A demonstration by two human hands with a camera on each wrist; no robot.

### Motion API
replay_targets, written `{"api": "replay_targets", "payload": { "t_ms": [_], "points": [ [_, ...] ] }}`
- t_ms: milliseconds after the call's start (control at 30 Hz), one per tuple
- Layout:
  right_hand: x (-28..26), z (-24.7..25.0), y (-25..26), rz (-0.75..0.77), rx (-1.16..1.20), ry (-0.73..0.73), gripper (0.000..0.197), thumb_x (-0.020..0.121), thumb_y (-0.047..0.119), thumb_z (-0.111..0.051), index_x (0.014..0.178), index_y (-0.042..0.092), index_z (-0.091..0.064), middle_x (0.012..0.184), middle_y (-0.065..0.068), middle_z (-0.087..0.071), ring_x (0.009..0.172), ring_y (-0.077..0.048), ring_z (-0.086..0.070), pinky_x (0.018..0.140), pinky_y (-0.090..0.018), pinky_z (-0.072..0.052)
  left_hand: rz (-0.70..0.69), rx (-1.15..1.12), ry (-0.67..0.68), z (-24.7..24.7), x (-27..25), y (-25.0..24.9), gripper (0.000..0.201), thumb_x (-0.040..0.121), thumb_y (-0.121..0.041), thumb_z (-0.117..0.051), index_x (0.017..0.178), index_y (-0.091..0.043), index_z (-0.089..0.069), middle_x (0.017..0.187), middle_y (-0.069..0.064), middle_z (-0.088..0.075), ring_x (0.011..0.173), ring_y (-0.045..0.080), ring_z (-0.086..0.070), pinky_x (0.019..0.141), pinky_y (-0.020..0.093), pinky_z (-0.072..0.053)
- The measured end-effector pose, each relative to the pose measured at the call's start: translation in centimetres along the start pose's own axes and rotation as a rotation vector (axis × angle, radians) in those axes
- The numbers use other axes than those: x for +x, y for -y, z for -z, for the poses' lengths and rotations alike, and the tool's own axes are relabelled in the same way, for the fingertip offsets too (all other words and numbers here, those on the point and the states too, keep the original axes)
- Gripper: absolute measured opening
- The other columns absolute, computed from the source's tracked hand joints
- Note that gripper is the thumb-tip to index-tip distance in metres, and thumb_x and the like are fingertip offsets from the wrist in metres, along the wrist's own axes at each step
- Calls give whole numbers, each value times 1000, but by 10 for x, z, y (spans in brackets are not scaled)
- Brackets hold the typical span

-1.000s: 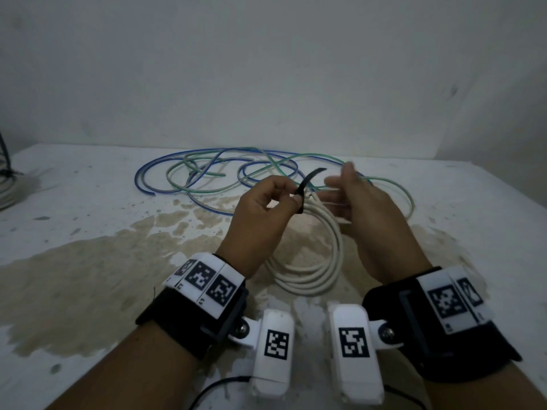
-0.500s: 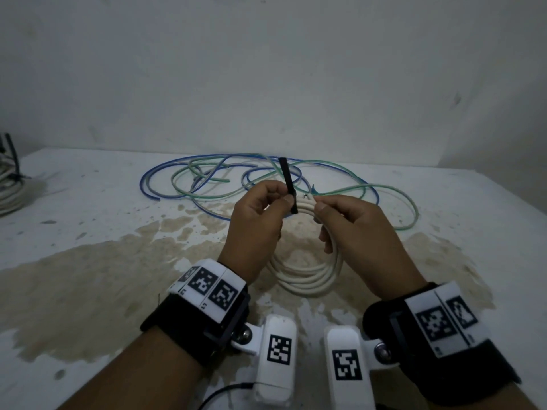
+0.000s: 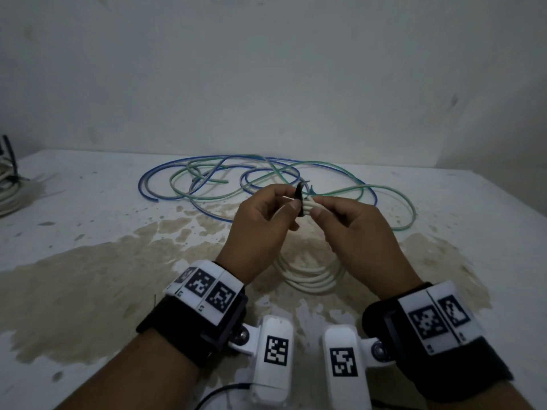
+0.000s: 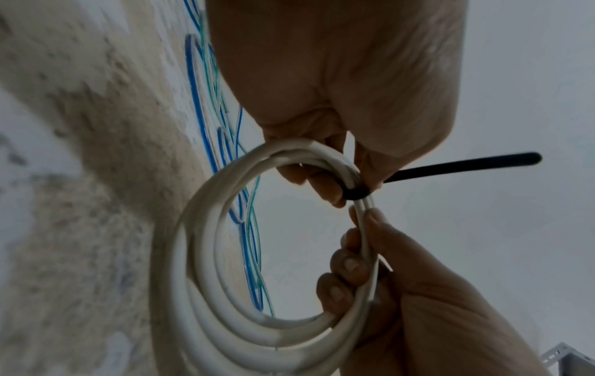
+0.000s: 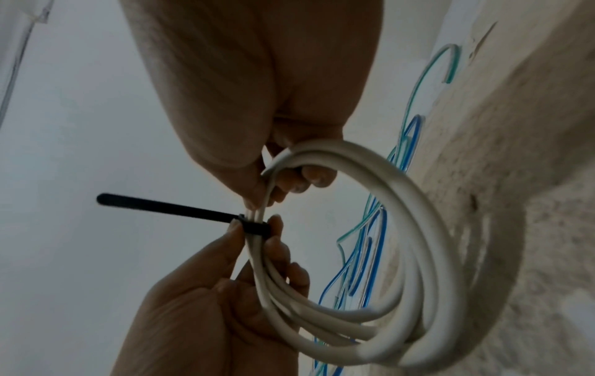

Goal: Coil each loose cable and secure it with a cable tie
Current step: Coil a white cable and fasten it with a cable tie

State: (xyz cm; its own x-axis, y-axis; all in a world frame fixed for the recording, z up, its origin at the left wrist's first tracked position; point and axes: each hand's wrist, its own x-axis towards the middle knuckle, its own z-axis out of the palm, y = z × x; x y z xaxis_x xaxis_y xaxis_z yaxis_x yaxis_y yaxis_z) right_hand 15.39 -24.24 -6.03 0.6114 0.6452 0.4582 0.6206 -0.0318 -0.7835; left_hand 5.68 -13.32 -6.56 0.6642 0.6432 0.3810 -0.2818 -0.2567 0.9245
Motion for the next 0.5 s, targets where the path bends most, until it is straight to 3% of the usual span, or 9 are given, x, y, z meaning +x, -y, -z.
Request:
{"api": "replay_targets", "payload": {
  "t_ms": [167,300,400,500],
  "points": [
    [0,4,3,38,-40,42,16,93,18,-57,95,18,-73,54,24,-57,55,3,-53,54,-9,-35,-6,-21,-10,-4,-2,-1,17,93,1,-53,91,-14,-60,74,-4,-63,58,4,-58,59,19,-48],
    [1,6,1,81,-94,47,15,93,18,-58,92,18,-73,61,6,-57,62,-7,-52,58,-15,-36,-30,-24,-1,-5,-3,-3,12,92,2,-53,99,-5,-61,71,-6,-60,55,-2,-56,55,12,-42],
    [3,7,-1,110,-136,52,16,92,17,-58,97,18,-74,75,1,-62,73,-9,-54,65,-12,-36,-22,-24,25,-6,-4,-4,16,92,1,-54,101,-8,-62,67,-13,-61,56,-4,-55,55,12,-41],
    [2,8,-2,128,-137,68,16,93,16,-58,97,16,-73,74,2,-59,74,-8,-53,65,-9,-34,-25,1,53,-6,-6,-6,19,91,0,-56,99,-15,-65,74,-12,-63,57,-5,-55,57,11,-41]
  ]
}}
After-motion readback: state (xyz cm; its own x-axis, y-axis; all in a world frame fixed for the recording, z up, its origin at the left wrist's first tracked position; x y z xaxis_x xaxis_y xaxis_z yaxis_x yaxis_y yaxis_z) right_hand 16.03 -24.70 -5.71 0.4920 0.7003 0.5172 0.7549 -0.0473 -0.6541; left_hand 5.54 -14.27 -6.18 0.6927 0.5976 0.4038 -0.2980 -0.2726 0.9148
